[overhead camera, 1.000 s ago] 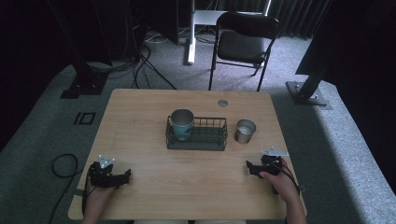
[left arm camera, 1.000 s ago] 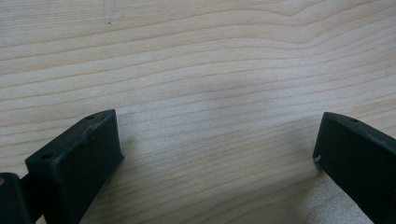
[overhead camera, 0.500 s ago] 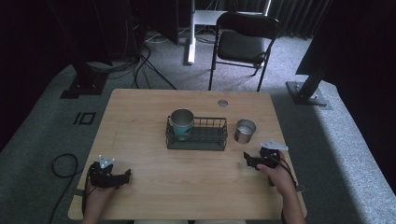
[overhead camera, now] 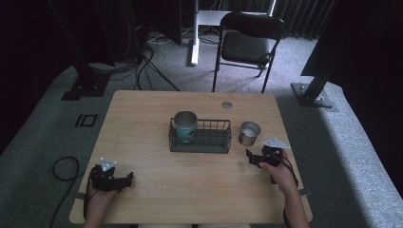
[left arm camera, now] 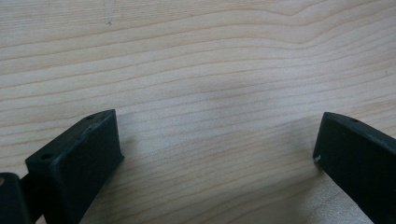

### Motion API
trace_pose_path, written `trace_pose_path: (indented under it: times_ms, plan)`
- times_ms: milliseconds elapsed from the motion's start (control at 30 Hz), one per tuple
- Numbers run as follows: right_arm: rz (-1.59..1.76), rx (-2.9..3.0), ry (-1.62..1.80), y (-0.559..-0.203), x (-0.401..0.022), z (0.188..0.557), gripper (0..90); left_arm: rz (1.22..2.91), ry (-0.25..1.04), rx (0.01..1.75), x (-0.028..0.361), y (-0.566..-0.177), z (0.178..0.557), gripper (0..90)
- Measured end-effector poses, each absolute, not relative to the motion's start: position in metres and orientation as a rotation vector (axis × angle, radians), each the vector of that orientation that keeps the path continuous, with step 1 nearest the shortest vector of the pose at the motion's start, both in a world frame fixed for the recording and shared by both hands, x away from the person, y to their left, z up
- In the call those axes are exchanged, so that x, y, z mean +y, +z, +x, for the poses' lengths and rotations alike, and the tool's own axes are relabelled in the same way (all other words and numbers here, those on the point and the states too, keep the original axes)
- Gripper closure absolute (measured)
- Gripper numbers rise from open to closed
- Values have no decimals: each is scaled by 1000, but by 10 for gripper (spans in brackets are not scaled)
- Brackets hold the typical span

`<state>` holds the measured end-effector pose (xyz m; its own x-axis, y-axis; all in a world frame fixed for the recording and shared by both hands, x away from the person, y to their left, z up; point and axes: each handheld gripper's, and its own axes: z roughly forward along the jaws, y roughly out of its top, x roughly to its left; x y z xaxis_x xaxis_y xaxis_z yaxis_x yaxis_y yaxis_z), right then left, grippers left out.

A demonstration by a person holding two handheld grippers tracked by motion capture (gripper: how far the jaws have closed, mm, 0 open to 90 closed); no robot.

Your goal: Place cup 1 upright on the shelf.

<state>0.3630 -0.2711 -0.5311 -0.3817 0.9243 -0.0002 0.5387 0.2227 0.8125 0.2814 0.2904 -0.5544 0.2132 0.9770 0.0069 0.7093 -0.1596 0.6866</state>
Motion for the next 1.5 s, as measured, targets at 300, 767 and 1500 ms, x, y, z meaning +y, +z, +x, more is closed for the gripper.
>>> trace_pose_path:
  times_ms: [300, 767, 1500]
  plan:
    - [1331, 1998, 1045, -527, -270, 366, 116, 1937, 626, 1556, 290, -554, 281, 14]
    - [1319, 1965, 1091, -523, -265, 377, 116, 1937, 626, 1556, 290, -554, 281, 14]
    - [1332, 1887, 1126, -527, -259, 403, 116, 1936, 626, 1556, 290, -554, 281, 13]
